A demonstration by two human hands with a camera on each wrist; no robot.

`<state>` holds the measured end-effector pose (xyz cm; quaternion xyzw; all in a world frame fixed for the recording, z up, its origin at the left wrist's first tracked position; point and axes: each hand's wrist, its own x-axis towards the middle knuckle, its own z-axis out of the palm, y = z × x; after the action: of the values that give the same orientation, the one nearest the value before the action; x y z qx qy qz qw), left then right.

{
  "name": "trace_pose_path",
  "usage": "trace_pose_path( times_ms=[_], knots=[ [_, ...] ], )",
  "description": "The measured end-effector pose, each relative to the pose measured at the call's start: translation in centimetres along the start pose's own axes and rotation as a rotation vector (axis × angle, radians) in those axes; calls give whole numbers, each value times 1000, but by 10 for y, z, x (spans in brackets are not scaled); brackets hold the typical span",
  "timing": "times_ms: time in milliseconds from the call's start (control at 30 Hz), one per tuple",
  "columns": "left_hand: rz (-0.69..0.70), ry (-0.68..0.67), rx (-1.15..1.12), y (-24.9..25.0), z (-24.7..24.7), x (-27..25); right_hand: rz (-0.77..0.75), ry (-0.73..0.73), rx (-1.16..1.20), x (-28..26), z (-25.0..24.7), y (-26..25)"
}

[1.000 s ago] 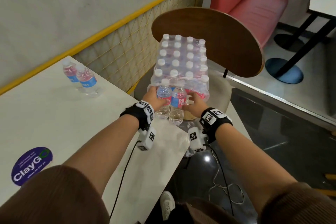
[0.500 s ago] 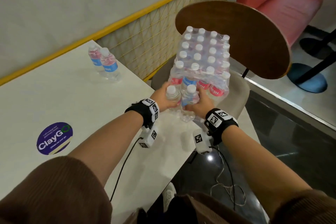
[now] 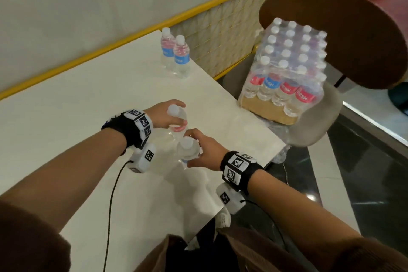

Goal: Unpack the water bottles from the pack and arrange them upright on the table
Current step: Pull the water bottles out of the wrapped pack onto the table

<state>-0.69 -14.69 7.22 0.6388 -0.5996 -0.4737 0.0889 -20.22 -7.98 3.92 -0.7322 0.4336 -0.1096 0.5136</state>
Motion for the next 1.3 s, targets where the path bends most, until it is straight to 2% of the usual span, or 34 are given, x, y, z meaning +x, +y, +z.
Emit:
trace_pose_path(
  times_ms=[67, 167, 233, 300, 367, 433, 500, 600, 667, 800, 1000, 1133, 1300],
  knots=[
    [0, 51, -100, -7, 0, -12, -6, -33, 17, 5, 15, -7],
    [100, 235, -286, -20, 13, -32, -30, -28, 19, 13, 12, -13],
    [238, 388, -374, -26, 28, -52, 0, 113, 23, 22, 1, -17],
    [374, 470, -290, -35, 43, -69, -19, 252, 20, 34, -10, -25],
    [415, 438, -121, -45, 54, -79, -85, 281, -24, 47, -16, -36],
    [413, 379, 37, -54, 61, -82, -123, 227, -88, 59, -16, -47],
    [426, 339, 78, -62, 63, -83, -117, 162, -159, 67, -13, -55],
    [339, 280, -127, -66, 58, -91, -86, 158, -191, 66, -10, -60],
    [261, 290, -227, -75, 52, -96, -70, 149, -210, 60, -9, -60],
    [219, 393, -139, -96, 27, -107, -92, 27, -284, 40, -3, -60],
    [74, 493, -160, -118, -13, -120, -164, -186, -253, 14, 37, -79],
    [24, 472, -163, -131, -27, -129, -190, -229, -238, 18, 82, -100],
    [-11, 459, -154, -135, -30, -136, -223, -215, -187, 32, 127, -122]
  ],
)
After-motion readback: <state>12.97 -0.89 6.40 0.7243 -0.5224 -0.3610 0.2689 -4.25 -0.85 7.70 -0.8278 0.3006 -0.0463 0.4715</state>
